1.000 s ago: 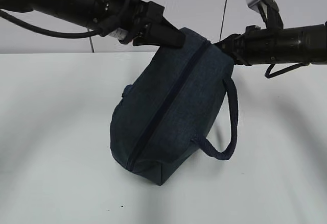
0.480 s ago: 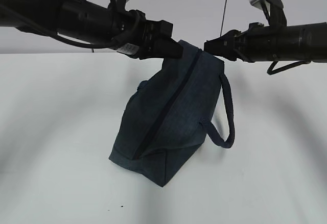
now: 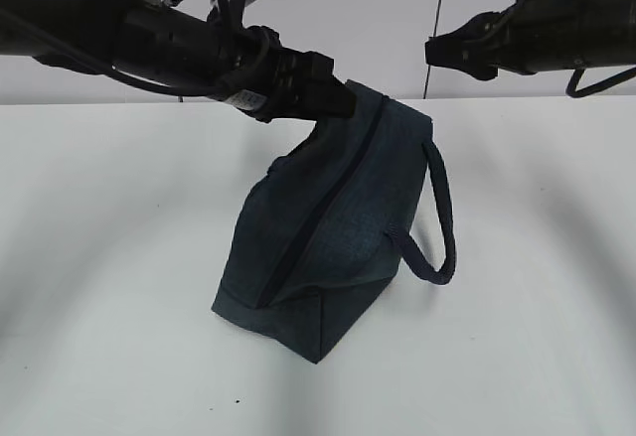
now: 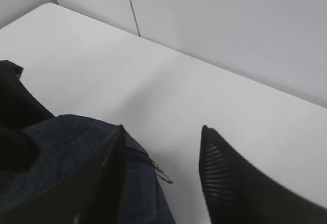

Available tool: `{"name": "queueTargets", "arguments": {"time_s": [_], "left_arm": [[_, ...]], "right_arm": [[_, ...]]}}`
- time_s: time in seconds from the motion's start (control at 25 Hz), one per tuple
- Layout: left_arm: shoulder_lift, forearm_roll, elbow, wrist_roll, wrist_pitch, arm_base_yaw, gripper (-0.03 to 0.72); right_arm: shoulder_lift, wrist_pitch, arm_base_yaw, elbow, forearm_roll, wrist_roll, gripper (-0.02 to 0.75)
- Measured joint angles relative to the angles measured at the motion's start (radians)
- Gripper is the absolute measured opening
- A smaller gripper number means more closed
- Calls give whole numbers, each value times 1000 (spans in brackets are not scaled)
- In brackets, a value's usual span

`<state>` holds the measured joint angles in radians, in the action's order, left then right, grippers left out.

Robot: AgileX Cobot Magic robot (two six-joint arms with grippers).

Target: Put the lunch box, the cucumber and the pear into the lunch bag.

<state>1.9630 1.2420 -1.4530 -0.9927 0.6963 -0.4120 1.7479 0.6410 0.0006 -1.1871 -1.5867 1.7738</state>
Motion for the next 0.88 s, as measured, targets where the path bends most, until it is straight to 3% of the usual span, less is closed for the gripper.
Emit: {"name": "queueTargets", "arguments": {"time_s": [0.28, 0.56, 0.88], "left_arm": [[-61, -173, 0, -1, -54, 0, 319], [-175, -299, 0, 11, -57, 4, 321], [-252, -575, 0, 309, 55, 66, 322]], "right_arm": [[-52, -42, 0, 0, 184, -194, 375], [-57, -40, 0, 0, 507, -561, 374], [-110, 12, 0, 0, 909, -972, 372]]}}
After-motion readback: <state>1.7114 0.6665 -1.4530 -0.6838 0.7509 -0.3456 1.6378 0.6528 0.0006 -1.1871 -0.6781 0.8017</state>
